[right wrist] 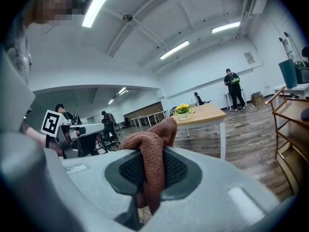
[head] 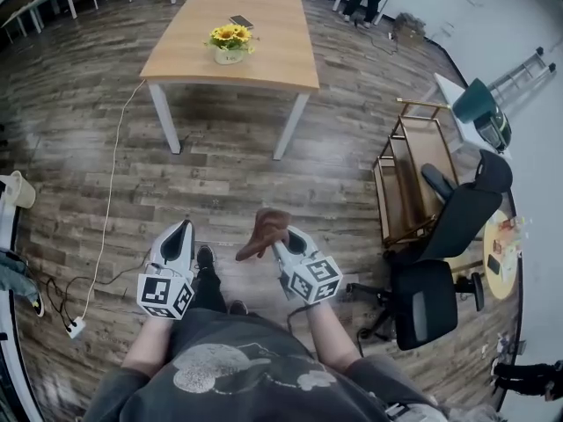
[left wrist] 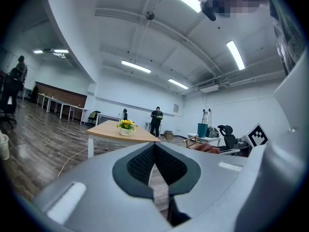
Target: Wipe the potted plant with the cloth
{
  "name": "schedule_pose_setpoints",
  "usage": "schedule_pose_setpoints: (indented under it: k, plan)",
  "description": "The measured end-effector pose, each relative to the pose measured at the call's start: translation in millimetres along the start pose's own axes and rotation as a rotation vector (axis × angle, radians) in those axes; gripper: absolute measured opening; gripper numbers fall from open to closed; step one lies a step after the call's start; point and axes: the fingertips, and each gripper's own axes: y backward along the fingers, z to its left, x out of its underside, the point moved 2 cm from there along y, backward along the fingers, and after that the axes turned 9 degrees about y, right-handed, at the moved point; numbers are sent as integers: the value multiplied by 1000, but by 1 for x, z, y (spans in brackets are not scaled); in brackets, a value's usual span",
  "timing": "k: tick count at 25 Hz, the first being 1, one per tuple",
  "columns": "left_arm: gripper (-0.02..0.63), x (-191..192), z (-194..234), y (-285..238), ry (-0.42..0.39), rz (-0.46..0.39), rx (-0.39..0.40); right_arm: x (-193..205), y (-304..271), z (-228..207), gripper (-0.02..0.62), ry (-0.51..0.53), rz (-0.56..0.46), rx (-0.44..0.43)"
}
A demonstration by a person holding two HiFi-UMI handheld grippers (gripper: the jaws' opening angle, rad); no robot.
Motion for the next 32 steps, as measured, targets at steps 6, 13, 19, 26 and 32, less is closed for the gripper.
schedule_pose_setpoints:
  k: [6, 13, 19, 26, 32]
  plan:
    - [18, 3, 46, -33, 52, 16, -29, -10, -47, -20, 49, -3, 9, 12]
    - [18, -22, 91, -114, 50, 29, 12, -35, -114, -60, 49, -8, 17, 60]
    - [18, -42, 120, -181, 43, 64, 86, -56, -173, -89, 49, -43, 26, 119]
    - [18, -56, 155, -239, 44, 95, 164, -75, -227, -111, 50, -80, 10, 183]
    - [18, -64, 167, -269, 42, 87, 179, -73, -248, -124, 51, -84, 45, 203]
